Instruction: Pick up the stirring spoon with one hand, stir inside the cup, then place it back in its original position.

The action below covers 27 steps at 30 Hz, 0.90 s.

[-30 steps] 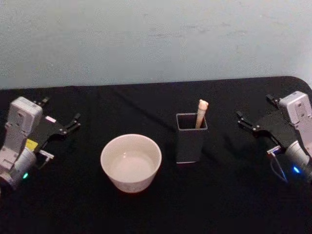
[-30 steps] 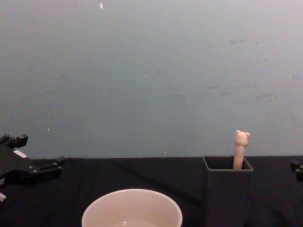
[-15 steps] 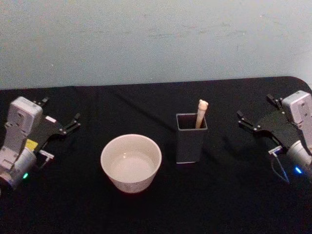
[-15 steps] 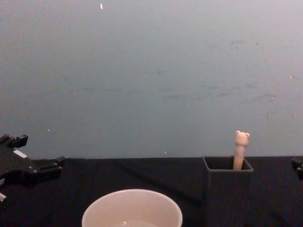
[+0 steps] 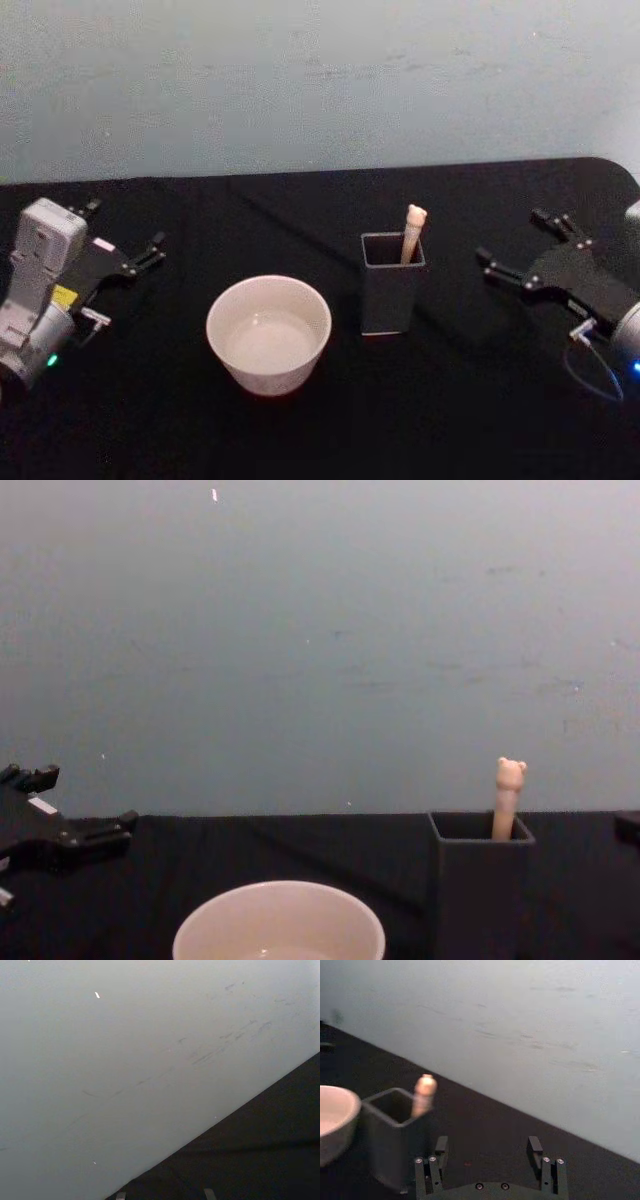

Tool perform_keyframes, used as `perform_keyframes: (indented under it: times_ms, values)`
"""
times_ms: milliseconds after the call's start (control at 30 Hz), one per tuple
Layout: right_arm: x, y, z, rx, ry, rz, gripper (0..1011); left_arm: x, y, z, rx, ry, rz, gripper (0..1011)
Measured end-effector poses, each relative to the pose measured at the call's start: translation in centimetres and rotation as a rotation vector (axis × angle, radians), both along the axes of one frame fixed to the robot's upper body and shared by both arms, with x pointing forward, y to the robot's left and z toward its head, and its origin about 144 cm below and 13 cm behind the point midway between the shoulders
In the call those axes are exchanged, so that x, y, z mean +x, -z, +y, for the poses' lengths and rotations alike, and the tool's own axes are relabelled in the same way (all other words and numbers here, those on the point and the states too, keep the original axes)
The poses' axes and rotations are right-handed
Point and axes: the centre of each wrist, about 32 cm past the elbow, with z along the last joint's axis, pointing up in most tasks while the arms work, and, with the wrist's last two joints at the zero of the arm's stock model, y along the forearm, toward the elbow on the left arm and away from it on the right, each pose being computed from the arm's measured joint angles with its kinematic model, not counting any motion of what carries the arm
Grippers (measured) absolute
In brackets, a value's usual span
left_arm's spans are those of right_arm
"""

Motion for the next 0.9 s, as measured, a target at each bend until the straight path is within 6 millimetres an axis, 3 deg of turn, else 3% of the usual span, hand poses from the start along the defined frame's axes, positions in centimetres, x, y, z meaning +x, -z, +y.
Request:
perform_keyframes:
  times_ms: [467,900]
  values:
    - [-0.4,-0.5,1.5,0.078,-0.154,0.03,1003,0.0,0.0,0.0,0.0,0.0,0.0,1001]
    - [2.6,-1.3,3.5,0.126,-0.168,0.096,1003,0.0,0.0,0.0,0.0,0.0,0.0,1001]
